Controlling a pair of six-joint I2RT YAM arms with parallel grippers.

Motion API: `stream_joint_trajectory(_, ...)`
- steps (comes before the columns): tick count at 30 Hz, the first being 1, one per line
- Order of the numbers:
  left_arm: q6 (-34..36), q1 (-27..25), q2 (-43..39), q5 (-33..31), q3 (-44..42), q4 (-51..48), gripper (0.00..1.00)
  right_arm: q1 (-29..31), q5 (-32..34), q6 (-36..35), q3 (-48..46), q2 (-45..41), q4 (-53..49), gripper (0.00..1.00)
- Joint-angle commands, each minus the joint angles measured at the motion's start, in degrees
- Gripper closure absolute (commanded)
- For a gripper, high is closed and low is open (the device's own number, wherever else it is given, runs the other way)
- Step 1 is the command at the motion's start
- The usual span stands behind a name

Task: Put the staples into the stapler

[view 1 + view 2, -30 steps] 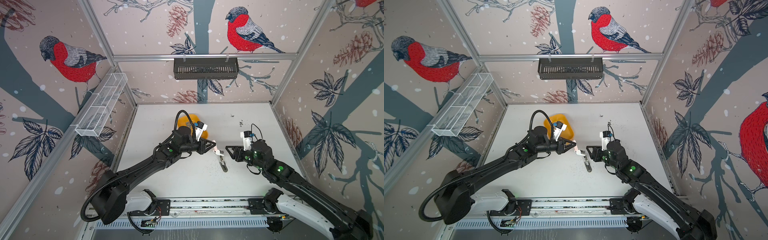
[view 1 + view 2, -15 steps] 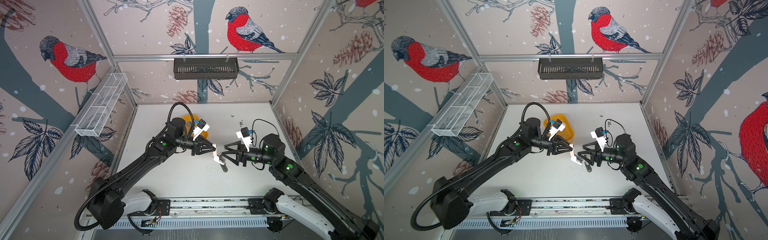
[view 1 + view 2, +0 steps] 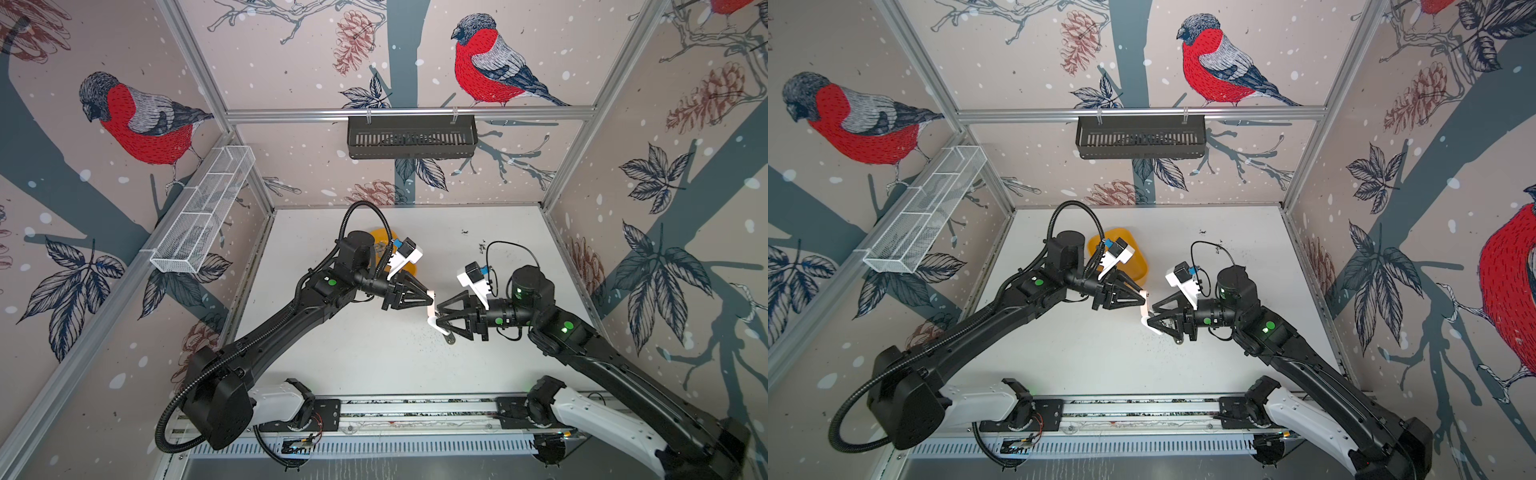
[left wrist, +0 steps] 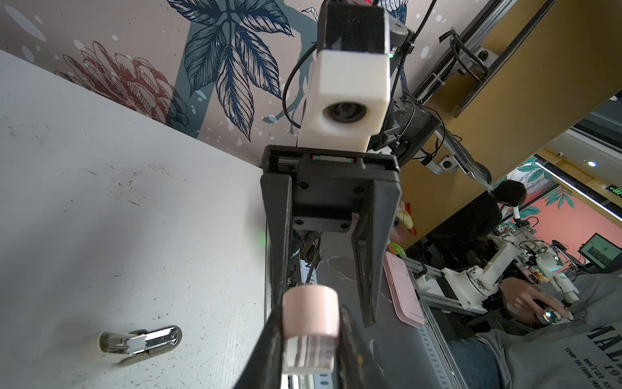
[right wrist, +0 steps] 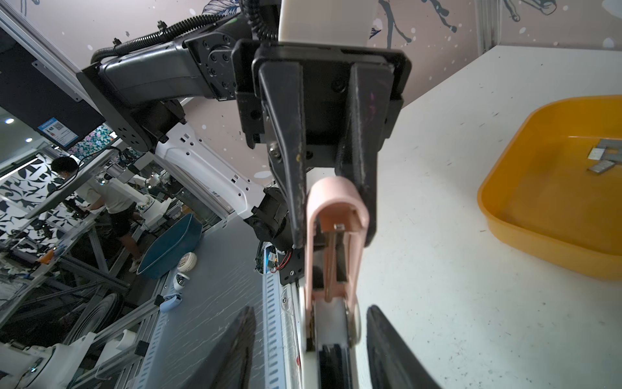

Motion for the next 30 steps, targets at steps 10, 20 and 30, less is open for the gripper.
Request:
stream_joint_trajectory(10,-1.19,-0.22,-0.68,1.39,-1.17,4.68,0.92,1.23,0.52,-1.09,-0.63,2.57,4.15,0.54)
stream_joint_trajectory(20,-2.29,-0.38,-1.03,1.2,-1.26,6.85,0.91,1.92,0.24,-0.85,-0.64,3.71,4.66,0.63)
stream_joint_trajectory(30,-2.97,0.02,-1.81,-4.37,-1.26,4.83,0.51,1.94,3.13,-0.46,-0.36,3.62,4.06,0.79)
